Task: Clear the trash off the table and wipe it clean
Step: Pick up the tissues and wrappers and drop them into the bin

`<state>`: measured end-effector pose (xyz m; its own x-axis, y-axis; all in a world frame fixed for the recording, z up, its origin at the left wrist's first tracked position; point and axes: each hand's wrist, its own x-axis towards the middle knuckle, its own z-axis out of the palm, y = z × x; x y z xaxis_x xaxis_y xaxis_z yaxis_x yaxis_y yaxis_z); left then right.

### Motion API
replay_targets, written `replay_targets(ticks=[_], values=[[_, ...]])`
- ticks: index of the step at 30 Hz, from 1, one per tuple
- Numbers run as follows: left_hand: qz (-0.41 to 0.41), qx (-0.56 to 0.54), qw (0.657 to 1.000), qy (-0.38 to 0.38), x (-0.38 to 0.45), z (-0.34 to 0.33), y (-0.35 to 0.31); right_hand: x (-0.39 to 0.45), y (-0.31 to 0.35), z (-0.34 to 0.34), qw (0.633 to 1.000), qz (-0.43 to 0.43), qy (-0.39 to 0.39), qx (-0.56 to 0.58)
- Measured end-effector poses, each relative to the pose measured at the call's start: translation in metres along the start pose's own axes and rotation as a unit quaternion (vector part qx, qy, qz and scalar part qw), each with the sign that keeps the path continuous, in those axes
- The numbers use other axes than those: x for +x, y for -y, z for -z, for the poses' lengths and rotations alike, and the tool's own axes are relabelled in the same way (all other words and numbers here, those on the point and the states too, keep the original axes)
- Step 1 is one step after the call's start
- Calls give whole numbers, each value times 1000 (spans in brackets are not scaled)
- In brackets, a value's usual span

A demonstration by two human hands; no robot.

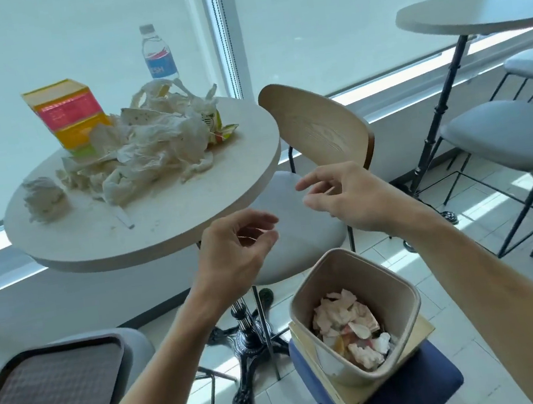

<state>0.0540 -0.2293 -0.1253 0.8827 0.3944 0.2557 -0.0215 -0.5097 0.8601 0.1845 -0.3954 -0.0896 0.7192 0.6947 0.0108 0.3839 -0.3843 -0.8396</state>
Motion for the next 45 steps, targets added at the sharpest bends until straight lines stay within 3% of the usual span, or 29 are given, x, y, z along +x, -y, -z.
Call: replay_targets(ticks=[9,14,19,22,26,32,37,45], values=[[-36,82,984,-153,11,130,9,66,92,-66,992,128,13,-4],[3,130,967,-221,16,193,33,98,122,-113,987,147,53,-24],[39,163,943,-288,23,241,58,118,144,-155,986,148,43,-69],[52,213,936,-276,32,259,74,128,154,-174,982,146,20,-119],[82,258,941,-202,48,271,89,140,163,-192,970,115,-3,-215],[93,262,952,-132,64,279,101,146,164,-201,964,70,-52,-249],[65,188,962,-189,67,280,103,147,165,-193,977,96,-111,-155],[33,53,976,-208,62,279,86,141,178,-176,975,119,-179,50]])
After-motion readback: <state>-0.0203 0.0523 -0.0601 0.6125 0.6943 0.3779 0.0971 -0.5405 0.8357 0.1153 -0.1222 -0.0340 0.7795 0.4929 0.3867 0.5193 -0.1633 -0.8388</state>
